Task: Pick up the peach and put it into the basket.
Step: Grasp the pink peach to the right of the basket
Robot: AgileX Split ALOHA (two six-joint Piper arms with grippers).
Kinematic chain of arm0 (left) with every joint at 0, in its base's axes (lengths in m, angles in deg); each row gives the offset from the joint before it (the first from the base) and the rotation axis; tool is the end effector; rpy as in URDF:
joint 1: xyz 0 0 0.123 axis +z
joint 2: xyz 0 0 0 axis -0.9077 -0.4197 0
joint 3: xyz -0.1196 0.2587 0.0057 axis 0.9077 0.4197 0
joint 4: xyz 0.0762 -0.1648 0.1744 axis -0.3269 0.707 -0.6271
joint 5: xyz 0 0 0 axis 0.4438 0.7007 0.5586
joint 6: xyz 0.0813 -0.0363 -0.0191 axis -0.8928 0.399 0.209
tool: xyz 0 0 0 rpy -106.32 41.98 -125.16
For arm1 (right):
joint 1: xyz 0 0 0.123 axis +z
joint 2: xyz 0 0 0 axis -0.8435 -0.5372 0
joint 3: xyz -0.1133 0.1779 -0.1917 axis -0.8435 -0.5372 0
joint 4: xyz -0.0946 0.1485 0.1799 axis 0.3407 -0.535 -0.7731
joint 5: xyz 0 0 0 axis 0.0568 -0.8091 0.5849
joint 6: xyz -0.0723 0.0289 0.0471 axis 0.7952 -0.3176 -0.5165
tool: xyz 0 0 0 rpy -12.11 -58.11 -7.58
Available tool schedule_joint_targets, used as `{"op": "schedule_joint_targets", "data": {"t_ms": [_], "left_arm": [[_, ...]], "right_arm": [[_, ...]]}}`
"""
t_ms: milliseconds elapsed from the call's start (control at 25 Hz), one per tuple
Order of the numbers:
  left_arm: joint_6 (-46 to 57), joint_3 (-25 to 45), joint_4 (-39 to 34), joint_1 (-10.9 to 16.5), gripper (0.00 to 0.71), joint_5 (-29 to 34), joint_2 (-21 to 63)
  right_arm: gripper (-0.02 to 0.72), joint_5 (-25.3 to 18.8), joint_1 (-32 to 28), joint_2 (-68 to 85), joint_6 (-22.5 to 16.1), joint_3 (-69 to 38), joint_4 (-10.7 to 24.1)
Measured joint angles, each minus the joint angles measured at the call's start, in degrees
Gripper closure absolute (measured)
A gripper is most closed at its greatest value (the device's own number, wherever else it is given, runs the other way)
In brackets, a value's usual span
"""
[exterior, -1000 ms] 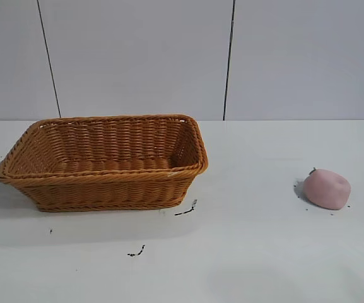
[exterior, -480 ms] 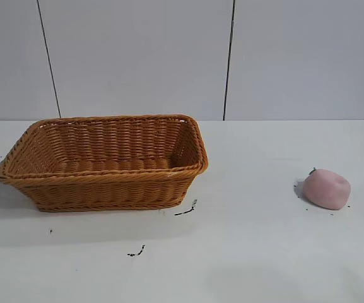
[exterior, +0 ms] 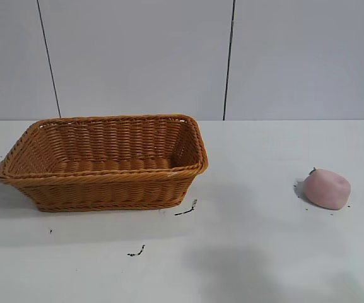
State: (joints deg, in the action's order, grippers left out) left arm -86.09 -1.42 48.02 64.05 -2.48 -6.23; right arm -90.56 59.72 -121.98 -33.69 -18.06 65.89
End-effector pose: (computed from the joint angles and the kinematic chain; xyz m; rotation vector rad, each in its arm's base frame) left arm -0.0063 -0.0029 0.2765 0.1011 2.0424 -0.0104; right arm 0.2328 0.0107 0.2940 -0.0882 2.7629 0.0321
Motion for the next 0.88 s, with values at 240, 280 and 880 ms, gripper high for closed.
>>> {"op": "schedule_joint_targets", "data": {"t_ms": [240, 280, 880], "left_arm": [[0.00, 0.00, 0.00, 0.00, 0.018, 0.00, 0.00], [0.00, 0.00, 0.00, 0.00, 0.018, 0.00, 0.00], [0.00, 0.00, 0.00, 0.00, 0.018, 0.00, 0.00]], "right_arm": [[0.014, 0.37, 0.00, -17.26, 0.05, 10.15, 0.13], [0.014, 0.60, 0.00, -19.32, 0.18, 11.44, 0.17], [0.014, 12.07, 0.00, -43.54, 1.98, 18.98, -0.55]]}}
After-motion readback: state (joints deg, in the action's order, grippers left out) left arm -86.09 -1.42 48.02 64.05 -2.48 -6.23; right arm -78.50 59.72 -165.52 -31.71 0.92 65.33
